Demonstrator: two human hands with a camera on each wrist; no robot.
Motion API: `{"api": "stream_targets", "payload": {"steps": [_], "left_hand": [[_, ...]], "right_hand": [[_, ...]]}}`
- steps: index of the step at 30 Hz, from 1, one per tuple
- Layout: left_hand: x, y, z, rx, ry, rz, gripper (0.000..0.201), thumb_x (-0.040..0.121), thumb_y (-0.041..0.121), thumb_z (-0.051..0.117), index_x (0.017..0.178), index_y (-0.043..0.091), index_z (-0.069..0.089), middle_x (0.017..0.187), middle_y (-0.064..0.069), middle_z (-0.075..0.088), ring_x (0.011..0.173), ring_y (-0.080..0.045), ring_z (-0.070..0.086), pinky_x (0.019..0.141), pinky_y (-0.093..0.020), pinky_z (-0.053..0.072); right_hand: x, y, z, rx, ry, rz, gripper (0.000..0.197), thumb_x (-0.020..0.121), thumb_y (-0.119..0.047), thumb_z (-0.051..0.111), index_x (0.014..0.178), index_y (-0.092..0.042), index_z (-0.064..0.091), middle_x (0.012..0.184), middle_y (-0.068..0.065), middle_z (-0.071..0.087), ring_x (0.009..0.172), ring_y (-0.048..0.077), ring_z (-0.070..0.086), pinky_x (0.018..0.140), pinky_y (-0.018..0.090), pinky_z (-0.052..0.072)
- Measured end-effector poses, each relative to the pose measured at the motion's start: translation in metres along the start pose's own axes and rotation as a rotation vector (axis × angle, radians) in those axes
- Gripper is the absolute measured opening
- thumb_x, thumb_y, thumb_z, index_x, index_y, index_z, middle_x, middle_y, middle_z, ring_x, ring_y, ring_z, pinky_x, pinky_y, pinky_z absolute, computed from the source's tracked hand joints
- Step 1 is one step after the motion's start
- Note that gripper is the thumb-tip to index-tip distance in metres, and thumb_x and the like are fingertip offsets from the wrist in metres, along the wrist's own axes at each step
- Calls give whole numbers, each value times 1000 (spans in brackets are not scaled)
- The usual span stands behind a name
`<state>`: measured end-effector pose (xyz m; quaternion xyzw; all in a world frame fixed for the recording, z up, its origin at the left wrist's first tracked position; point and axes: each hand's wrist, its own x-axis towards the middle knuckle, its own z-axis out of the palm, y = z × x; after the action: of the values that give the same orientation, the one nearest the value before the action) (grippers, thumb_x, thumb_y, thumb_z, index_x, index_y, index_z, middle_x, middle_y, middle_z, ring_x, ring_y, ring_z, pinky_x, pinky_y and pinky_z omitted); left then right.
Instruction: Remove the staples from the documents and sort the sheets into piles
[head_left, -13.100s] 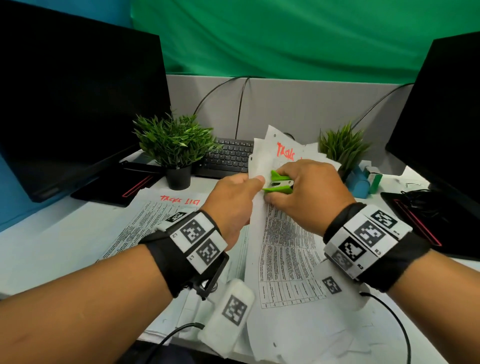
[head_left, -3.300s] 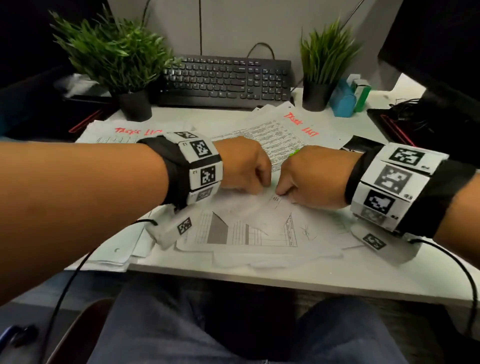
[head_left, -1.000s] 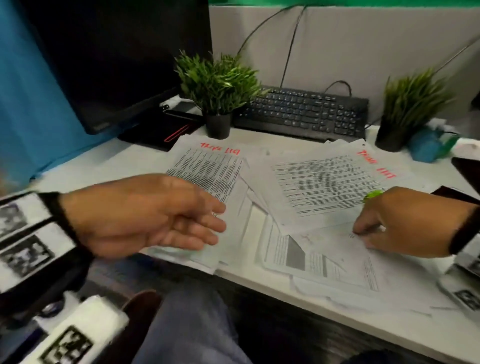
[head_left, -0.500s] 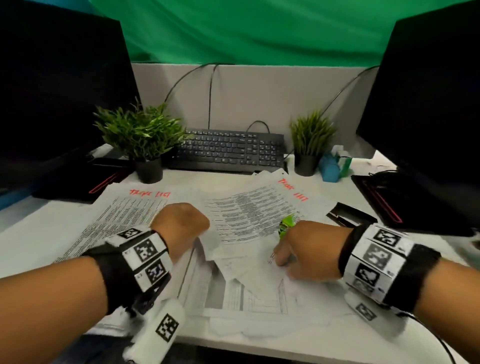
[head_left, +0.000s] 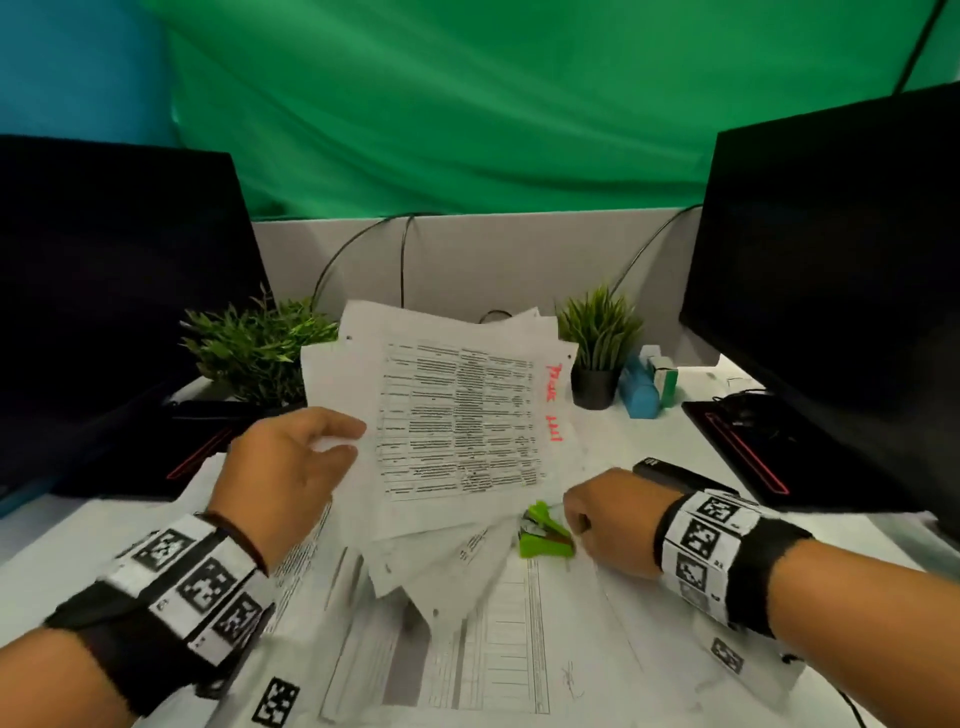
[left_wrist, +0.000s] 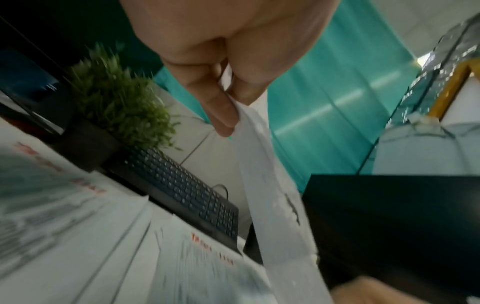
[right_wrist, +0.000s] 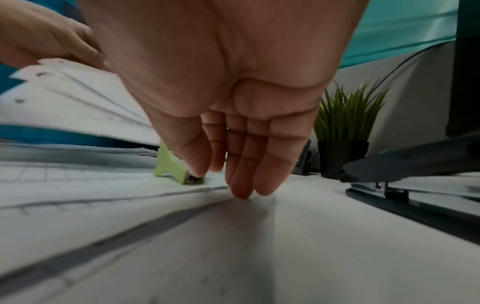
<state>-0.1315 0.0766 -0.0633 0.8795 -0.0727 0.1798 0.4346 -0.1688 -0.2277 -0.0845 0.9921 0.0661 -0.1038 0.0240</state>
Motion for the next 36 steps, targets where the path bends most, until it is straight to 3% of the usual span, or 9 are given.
{"api": "stream_targets", "payload": {"steps": [3, 6, 11, 14, 18, 24, 29, 32, 36], "left_hand": [[9, -3, -33, -140, 106, -27, 20, 89, 11, 75, 94, 30, 77, 102, 4, 74, 88, -17, 72, 78, -37, 61], [11, -5, -57, -320, 217, -38, 22, 89, 7, 74, 90, 29, 77, 98, 0, 73, 69, -3, 67, 60, -23, 56], [-8, -3, -52, -600, 277, -143, 23, 89, 5, 74, 95, 27, 79, 92, -4, 80, 68, -23, 67, 54, -24, 53], [-29, 3, -24, -679, 195, -222, 23, 90, 5, 73, 94, 27, 79, 93, -1, 80, 82, -29, 72, 70, -38, 57], [-37, 9, -8, -706, 169, -253, 30, 90, -2, 70, 106, 23, 75, 101, -7, 75, 84, -26, 71, 64, -29, 57], [2, 22, -48, -317, 97, -88, 64, 87, 34, 77, 143, 33, 47, 140, 12, 50, 130, -10, 50, 103, -36, 46], [21, 57, -35, -599, -311, -154, 32, 100, 27, 60, 129, 12, 64, 118, -2, 76, 104, -22, 74, 88, -41, 61], [18, 57, -22, -819, -231, -203, 24, 103, 13, 54, 116, 1, 71, 104, -17, 78, 82, -25, 77, 59, -28, 60], [17, 50, -13, -859, -105, -202, 16, 97, 7, 63, 108, 0, 73, 102, -18, 78, 81, -26, 77, 67, -34, 63]], "right_hand": [[-4, 2, -5, -11, -21, 45, 14, 93, -29, 55, 105, -26, 63, 97, -6, 53, 84, 15, 50, 61, 21, 36], [-2, 0, -15, 179, 99, 115, 22, 92, -42, 61, 106, -26, 65, 100, -6, 59, 88, 13, 55, 75, 25, 47], [3, -36, -48, 1621, 69, 135, 53, 79, -55, 74, 113, -14, 67, 113, 17, 70, 97, 25, 68, 91, 45, 58], [23, -44, -69, 1973, 237, 82, 52, 69, -52, 85, 111, -23, 74, 114, 6, 75, 109, 29, 68, 102, 54, 50], [45, -9, -69, 1902, 627, 168, 64, 52, -42, 96, 105, -14, 75, 107, 8, 76, 102, 34, 72, 96, 58, 53], [-8, 5, -90, 1824, 575, -105, 30, 87, -1, 66, 117, -5, 68, 109, 17, 75, 98, 36, 73, 82, 52, 60], [-19, 7, -90, 1684, 421, -223, 39, 80, -3, 65, 118, -7, 67, 115, 18, 73, 104, 37, 71, 87, 52, 56], [-18, 6, -88, 1671, 461, -190, 31, 86, -7, 63, 116, -3, 68, 111, 17, 74, 101, 37, 72, 83, 47, 59], [-14, 6, -85, 1658, 678, -72, 18, 93, -13, 62, 97, 1, 72, 90, 13, 78, 72, 23, 76, 52, 24, 58]]}}
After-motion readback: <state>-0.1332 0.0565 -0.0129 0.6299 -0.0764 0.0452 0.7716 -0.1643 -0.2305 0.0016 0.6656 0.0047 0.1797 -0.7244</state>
